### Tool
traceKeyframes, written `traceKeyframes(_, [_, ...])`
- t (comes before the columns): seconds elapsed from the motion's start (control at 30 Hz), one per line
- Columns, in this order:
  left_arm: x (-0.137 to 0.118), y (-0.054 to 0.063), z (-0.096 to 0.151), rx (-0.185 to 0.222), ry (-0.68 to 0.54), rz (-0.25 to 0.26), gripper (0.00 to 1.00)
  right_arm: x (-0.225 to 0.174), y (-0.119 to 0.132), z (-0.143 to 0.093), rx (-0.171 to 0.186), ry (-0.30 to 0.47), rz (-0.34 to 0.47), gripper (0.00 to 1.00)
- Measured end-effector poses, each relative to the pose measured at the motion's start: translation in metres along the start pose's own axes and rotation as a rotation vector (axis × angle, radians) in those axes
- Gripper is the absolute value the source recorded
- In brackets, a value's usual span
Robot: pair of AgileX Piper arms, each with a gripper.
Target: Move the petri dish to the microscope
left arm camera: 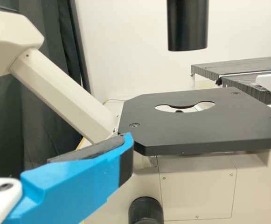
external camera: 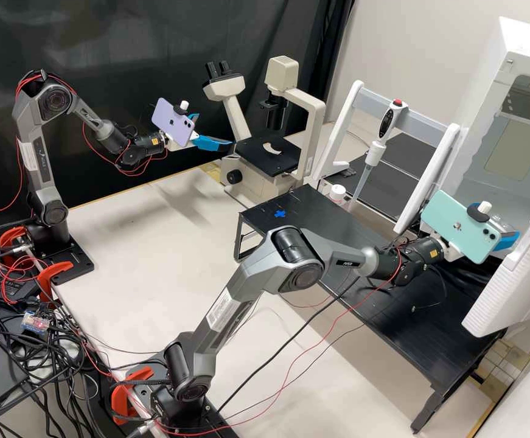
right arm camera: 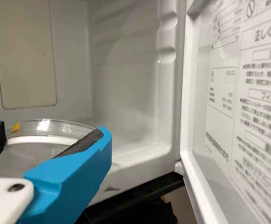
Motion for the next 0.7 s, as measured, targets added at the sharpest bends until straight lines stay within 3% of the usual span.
traceKeyframes(0.3, [0.0,0.0,0.0,0.0,0.0,0.0,1.0,-0.025,-0.002,-0.001,-0.057,0.005,0.011,0.0])
traceKeyframes(0.7, [0.0,0.0,0.0,0.0,0.0,0.0,1.0,-0.023,-0.009,-0.009,-0.043,0.024,0.012,0.0])
